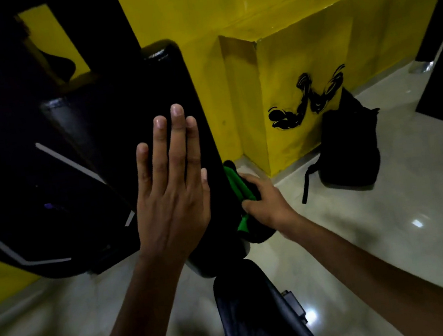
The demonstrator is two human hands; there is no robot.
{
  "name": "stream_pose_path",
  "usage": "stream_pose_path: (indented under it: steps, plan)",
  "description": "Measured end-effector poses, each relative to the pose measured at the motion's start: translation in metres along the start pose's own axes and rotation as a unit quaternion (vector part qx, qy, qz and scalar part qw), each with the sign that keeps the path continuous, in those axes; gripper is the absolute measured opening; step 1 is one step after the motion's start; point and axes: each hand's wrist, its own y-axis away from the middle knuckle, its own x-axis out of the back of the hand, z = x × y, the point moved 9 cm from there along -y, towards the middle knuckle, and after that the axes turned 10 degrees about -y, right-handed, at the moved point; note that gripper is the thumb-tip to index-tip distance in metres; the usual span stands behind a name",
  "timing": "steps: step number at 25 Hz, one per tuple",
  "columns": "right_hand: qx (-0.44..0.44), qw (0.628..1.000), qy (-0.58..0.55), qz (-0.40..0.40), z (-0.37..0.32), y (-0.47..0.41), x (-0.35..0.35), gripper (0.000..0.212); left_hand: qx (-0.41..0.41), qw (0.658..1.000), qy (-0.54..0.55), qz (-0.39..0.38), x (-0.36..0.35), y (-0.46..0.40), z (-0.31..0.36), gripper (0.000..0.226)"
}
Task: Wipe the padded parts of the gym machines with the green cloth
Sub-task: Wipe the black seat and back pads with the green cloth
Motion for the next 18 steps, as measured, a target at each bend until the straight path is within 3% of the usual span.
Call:
stream_pose_path:
  steps: [5, 7, 11, 16, 18]
  plan:
    - [0.065, 0.991, -0.105, 0.051, -0.014, -0.009, 0.013, 0.059, -0.018, 1.000, -0.003, -0.006, -0.012, 0.025, 0.011, 0.066]
    - [0.055, 0.993, -0.088, 0.051, 0.008, -0.005, 0.010, 0.061, -0.020, 1.000, -0.002, -0.007, -0.016, 0.032, 0.013, 0.066]
    - [-0.051, 0.999, 0.010, 0.005, 0.072, 0.007, 0.006, 0.063, -0.014, 1.000, 0.000, -0.009, -0.022, 0.047, 0.019, 0.066]
    - [0.021, 0.996, -0.075, 0.035, 0.061, -0.005, 0.011, 0.060, -0.022, 1.000, -0.004, -0.018, -0.032, 0.059, 0.025, 0.065]
    - [-0.007, 0.999, -0.029, 0.035, 0.087, -0.009, 0.007, 0.060, -0.011, 1.000, -0.001, -0.015, -0.035, 0.066, 0.026, 0.066]
